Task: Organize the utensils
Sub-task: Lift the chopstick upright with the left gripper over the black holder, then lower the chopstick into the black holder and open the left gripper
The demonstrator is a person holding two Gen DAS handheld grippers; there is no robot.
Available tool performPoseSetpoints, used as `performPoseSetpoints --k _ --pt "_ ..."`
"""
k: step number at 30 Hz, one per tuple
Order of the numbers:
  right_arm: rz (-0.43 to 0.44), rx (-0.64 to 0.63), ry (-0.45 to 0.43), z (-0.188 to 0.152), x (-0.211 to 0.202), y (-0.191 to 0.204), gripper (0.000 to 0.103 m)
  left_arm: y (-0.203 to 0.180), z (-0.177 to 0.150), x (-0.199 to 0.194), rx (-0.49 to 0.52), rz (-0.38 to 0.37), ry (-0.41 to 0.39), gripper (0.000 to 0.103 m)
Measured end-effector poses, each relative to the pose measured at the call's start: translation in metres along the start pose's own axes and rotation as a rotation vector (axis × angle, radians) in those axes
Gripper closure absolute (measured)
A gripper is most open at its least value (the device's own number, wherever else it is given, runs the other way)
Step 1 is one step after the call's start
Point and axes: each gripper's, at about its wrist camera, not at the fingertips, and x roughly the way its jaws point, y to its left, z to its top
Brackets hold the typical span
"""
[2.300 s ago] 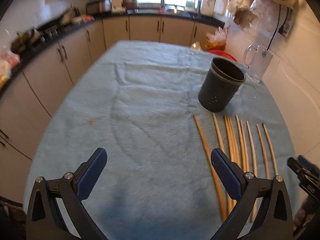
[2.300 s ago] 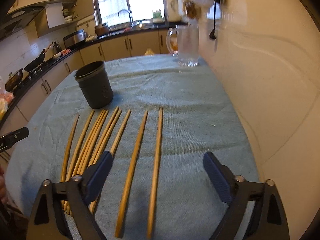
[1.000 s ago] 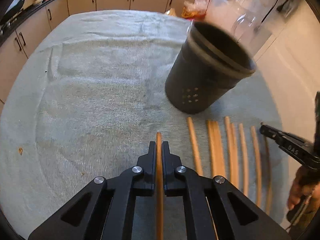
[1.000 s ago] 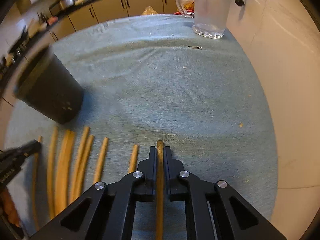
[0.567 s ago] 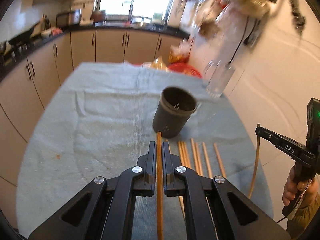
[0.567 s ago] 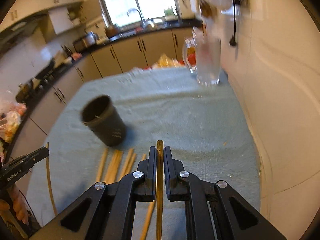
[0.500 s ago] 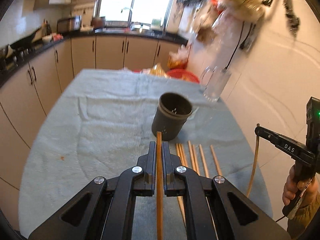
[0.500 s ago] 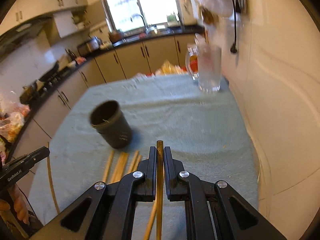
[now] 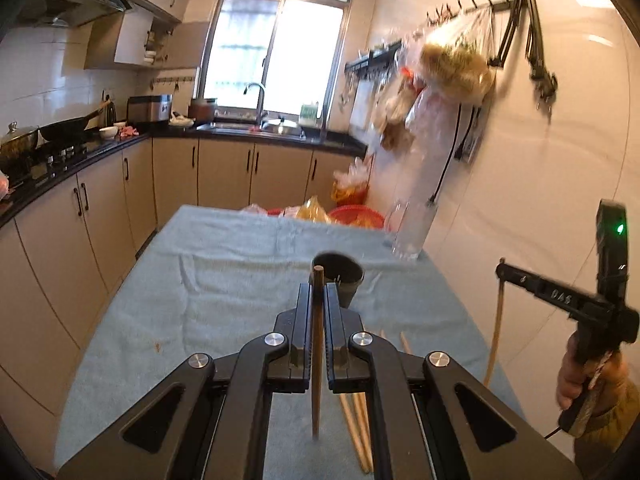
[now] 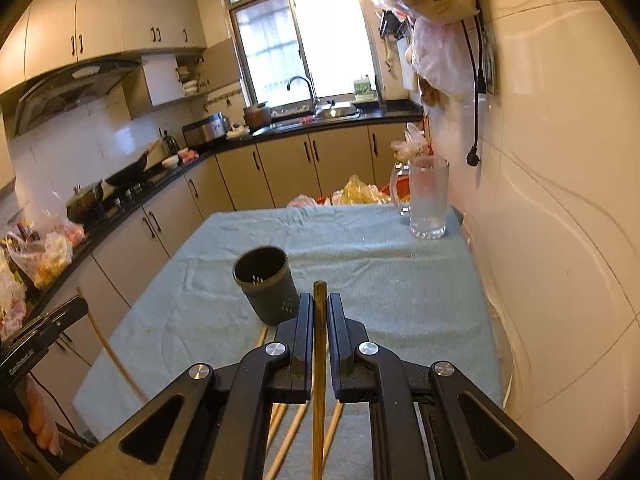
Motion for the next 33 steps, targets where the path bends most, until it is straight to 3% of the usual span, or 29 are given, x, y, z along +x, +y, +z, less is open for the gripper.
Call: performPoseSetpoints --k 5,15,21,27,33 --pt "0.037 0.038 -0.056 0.027 0.005 0.002 0.096 0.005 0.033 0.003 -0.036 -0.033 -0.044 0.099" --pt "0.12 0.118 -0.233 0.103 0.035 0.017 0.096 -0.005 0.114 0.023 -0.014 -0.086 -0.119 0.099" --pt "0.118 0.172 -0.326 0.135 0.068 0.022 0.096 -0.015 0.154 0.065 -0.019 -0.068 -0.145 0.099" --pt "0.096 0.233 -0.319 0.144 0.109 0.013 0.096 -0.013 0.161 0.123 -0.075 -0.085 -0.097 0.099" --pt "0.04 0.182 -0.257 0.131 0.146 0.015 0.095 -0.009 0.136 0.182 -0.073 -0.047 0.018 0.103"
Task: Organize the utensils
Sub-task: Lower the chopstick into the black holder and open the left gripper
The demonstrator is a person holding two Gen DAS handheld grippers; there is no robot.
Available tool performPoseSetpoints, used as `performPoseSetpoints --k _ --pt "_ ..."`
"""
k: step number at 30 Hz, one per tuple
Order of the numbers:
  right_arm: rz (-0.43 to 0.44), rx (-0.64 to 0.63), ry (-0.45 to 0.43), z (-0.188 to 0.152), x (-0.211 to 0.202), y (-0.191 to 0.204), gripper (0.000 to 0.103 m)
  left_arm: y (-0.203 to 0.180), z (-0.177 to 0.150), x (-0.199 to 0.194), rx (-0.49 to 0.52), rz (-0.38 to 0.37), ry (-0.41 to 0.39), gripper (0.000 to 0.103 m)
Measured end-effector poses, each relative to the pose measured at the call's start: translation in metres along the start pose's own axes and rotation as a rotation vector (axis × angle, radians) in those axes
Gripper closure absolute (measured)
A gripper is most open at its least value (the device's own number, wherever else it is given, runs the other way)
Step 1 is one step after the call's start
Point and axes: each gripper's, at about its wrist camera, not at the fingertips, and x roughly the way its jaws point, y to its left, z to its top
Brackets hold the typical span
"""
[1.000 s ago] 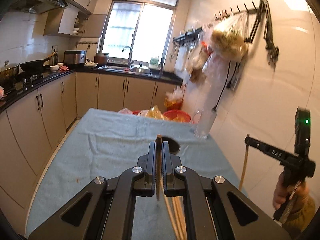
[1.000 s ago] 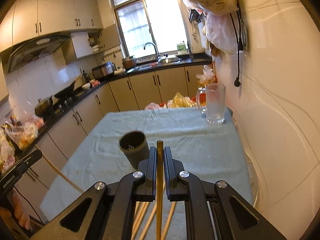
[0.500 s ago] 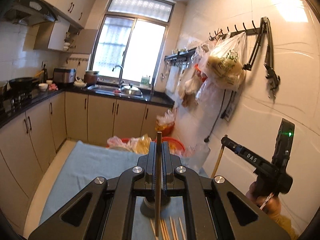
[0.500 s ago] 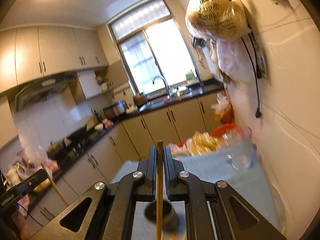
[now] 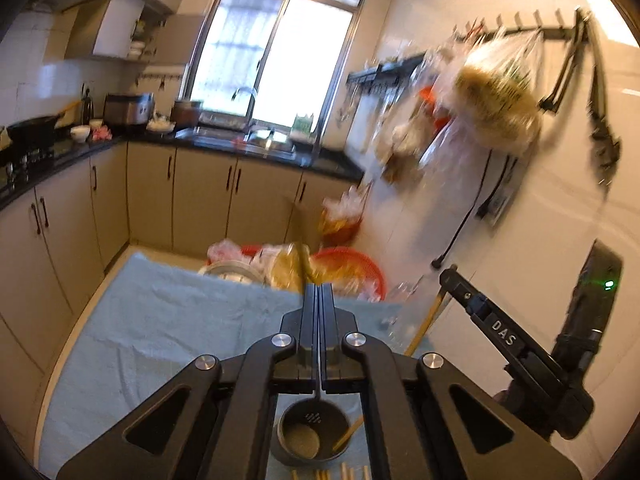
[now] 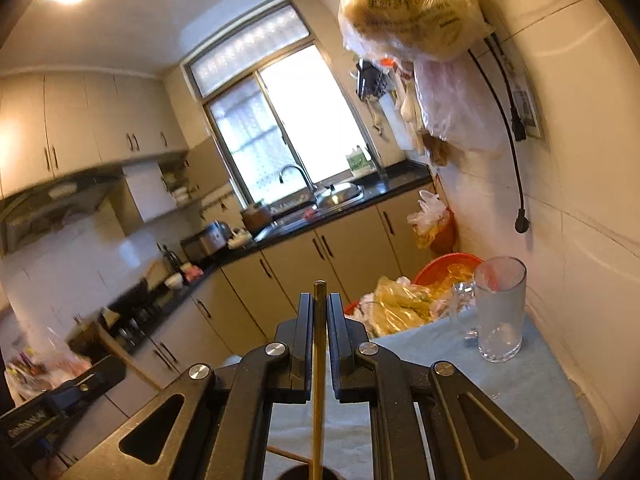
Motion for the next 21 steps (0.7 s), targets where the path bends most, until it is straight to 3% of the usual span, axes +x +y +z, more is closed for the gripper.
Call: performPoseSetpoints --k 4,14,15,17,18,21 --pt "-0.009 -0.024 0.069 -0.018 0.019 -0.004 0.095 0.009 -0.014 0.019 -0.016 0.003 0.058 0.103" --pt "0.008 -0.02 0.148 -0.04 0.03 -0.014 0.095 0.02 -0.022 0.01 -0.005 0.02 0.033 0.102" --pt "0.01 -0.021 0.159 -0.043 0.03 -0.013 0.095 0.024 -0.024 0.009 -0.011 0.024 0.036 0.099" --pt "0.009 -0.022 0.174 -0.047 0.032 -0.013 0.095 0.031 -0.028 0.011 -0.024 0.032 0.05 0.07" --pt "0.01 -0.023 0.18 -0.049 0.033 -0.013 0.095 0.038 -0.032 0.012 -0.039 0.045 0.051 0.064" --pt "0.01 -0.021 0.206 -0.053 0.032 -0.015 0.092 0.054 -0.042 0.015 -0.066 0.083 0.068 0.061"
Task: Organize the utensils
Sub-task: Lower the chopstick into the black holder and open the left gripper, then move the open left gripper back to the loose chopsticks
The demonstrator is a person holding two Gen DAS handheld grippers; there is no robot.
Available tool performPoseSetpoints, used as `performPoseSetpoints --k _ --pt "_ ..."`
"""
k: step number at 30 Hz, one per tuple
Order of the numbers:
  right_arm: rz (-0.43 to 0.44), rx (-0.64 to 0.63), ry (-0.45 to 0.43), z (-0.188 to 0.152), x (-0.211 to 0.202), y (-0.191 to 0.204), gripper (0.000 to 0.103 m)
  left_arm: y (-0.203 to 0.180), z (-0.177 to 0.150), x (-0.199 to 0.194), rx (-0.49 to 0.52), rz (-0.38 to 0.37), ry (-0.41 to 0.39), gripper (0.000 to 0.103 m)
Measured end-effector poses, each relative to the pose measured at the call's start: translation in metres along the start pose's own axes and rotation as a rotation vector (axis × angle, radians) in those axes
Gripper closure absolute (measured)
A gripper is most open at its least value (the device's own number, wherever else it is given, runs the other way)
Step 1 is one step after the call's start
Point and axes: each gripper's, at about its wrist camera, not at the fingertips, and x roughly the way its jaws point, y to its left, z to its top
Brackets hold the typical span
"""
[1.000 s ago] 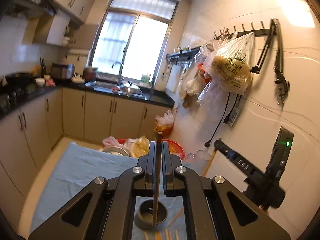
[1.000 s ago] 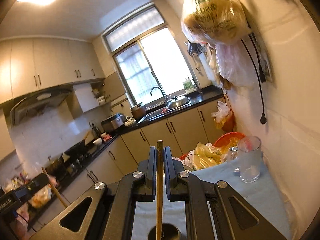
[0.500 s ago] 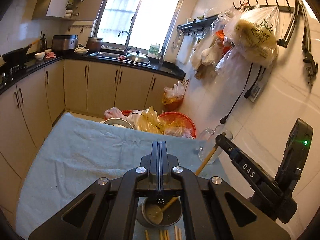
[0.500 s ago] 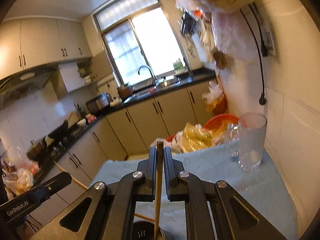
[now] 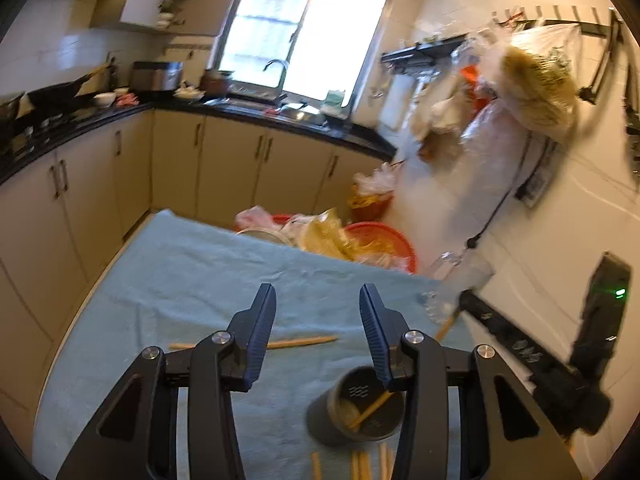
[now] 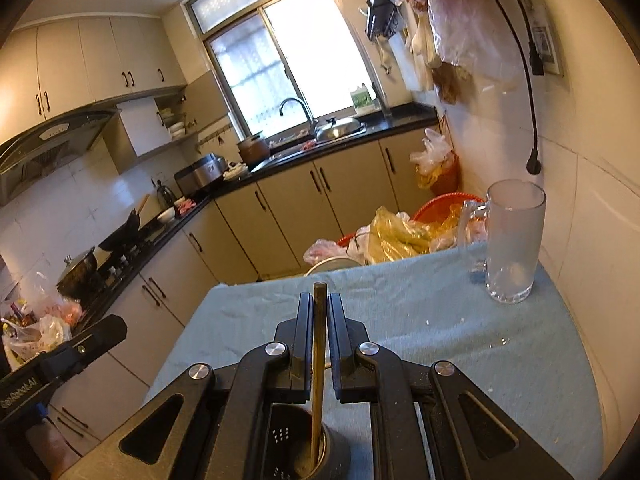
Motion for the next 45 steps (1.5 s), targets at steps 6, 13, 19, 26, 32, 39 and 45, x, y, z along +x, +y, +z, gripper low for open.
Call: performPoseSetpoints --k 6,13,19,26,32,39,45 --pt "-0.013 0.013 0.001 -0.002 -0.018 -0.006 0.055 0.025 -0.023 -0.004 -0.043 0.021 0.055 0.061" --pt "-0.029 -0.004 -0.015 0.002 -0.064 -0.002 0.053 0.039 -0.053 -0.028 -0.112 0.016 0.109 0.061" --pt "-0.055 -0.053 -0.017 0.0 -0.12 -0.002 0.046 0.041 -0.085 -0.054 -0.123 0.038 0.143 0.06" --pt "-0.152 -0.188 0.12 -0.024 -0.163 -0.022 0.027 0.034 -0.12 -0.07 -0.074 0.066 0.202 0.057" --pt "-0.228 -0.179 0.332 -0.084 -0.149 -0.073 0.027 0.028 -0.151 -0.045 -0.037 0.08 0.307 0.056" --pt "-0.134 -0.06 0.532 -0.145 -0.088 -0.101 0.051 0.013 -0.176 0.003 0.008 0.071 0.434 0.056" --pt "-0.125 -0.074 0.594 -0.163 -0.046 -0.088 0.054 0.001 -0.178 0.04 0.042 0.09 0.481 0.057"
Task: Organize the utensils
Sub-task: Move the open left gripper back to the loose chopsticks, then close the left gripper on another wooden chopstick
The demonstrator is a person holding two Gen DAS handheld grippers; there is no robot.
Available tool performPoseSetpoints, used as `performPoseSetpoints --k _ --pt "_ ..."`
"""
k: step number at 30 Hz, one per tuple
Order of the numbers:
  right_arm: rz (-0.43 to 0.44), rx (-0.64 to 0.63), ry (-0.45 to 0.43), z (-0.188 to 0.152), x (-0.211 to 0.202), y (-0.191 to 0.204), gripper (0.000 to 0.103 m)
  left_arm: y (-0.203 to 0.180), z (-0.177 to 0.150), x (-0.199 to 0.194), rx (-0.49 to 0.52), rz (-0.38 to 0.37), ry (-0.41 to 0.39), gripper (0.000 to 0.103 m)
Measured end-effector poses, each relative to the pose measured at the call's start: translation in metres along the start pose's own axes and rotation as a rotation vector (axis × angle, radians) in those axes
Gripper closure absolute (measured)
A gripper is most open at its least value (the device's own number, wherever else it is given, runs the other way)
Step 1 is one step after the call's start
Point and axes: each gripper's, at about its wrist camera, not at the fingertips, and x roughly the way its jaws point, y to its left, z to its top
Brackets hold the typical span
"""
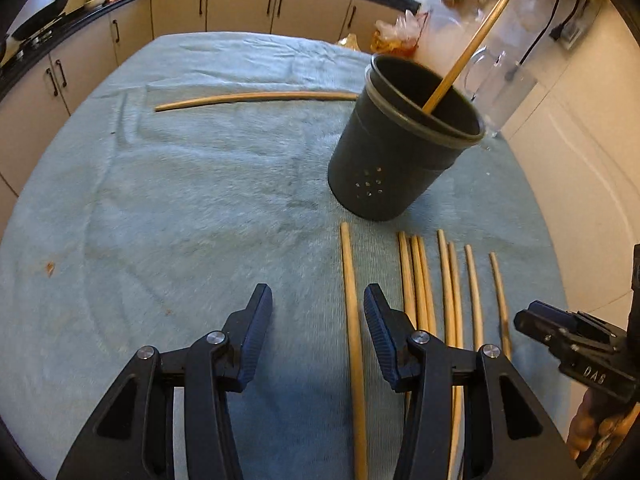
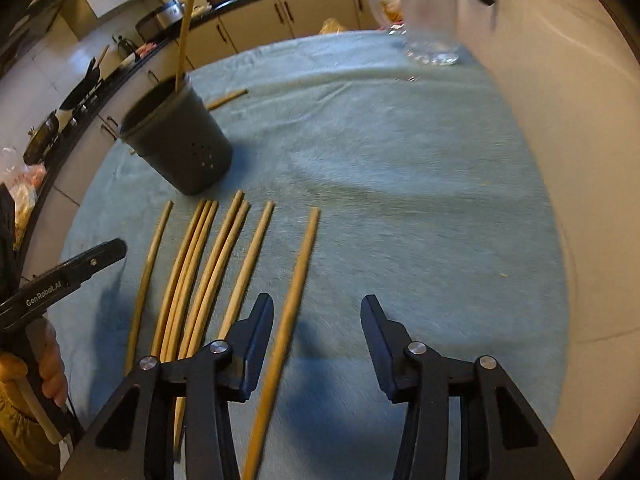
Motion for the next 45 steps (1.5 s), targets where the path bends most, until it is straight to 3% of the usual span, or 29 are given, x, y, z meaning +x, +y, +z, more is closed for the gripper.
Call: performPoseSetpoints --k 4,12,17,26,28,30,31,33,37,42,45 --pt "-0.038 -0.014 0.005 0.01 0.018 0.008 0.058 -0.009 0.008 0.02 0.024 0.012 0.034 0.058" --pt "-0.184 -0.113 -0.015 0.023 0.03 0.031 0.067 -0.019 0.013 0.028 0.107 0.054 -0.017 0.058" --pt "-0.193 -0.123 -0.014 0.025 0.031 0.037 0.079 -0.025 0.014 0.03 0.147 0.067 -0.038 0.058" --pt "-0.19 -0.109 0.013 0.032 0.033 0.037 0.08 -0.032 0.015 0.031 0.182 0.095 -0.046 0.059" --pt "-0.179 -0.103 0.029 0.037 0.035 0.035 0.08 -0.035 0.015 0.032 0.188 0.117 -0.049 0.065" --pt "-0.17 -0.085 0.039 0.04 0.037 0.032 0.08 -0.037 0.015 0.031 0.194 0.119 -0.05 0.092" --pt "-0.177 -0.077 0.038 0.042 0.038 0.032 0.083 -0.035 0.016 0.031 0.188 0.106 -0.037 0.097" --pt "-0.188 -0.076 0.022 0.043 0.038 0.03 0.093 -0.029 0.017 0.029 0.165 0.085 -0.019 0.098" --pt "-0.148 -0.031 -0.003 0.04 0.033 0.024 0.097 -0.019 0.019 0.018 0.117 0.045 -0.016 0.098" --pt "-0.07 0.013 -0.098 0.036 0.004 0.018 0.097 -0.013 0.014 -0.02 0.089 -0.007 -0.087 0.098" --pt "-0.038 0.028 -0.195 0.033 -0.028 0.016 0.097 -0.012 0.011 -0.055 0.082 -0.023 -0.169 0.098"
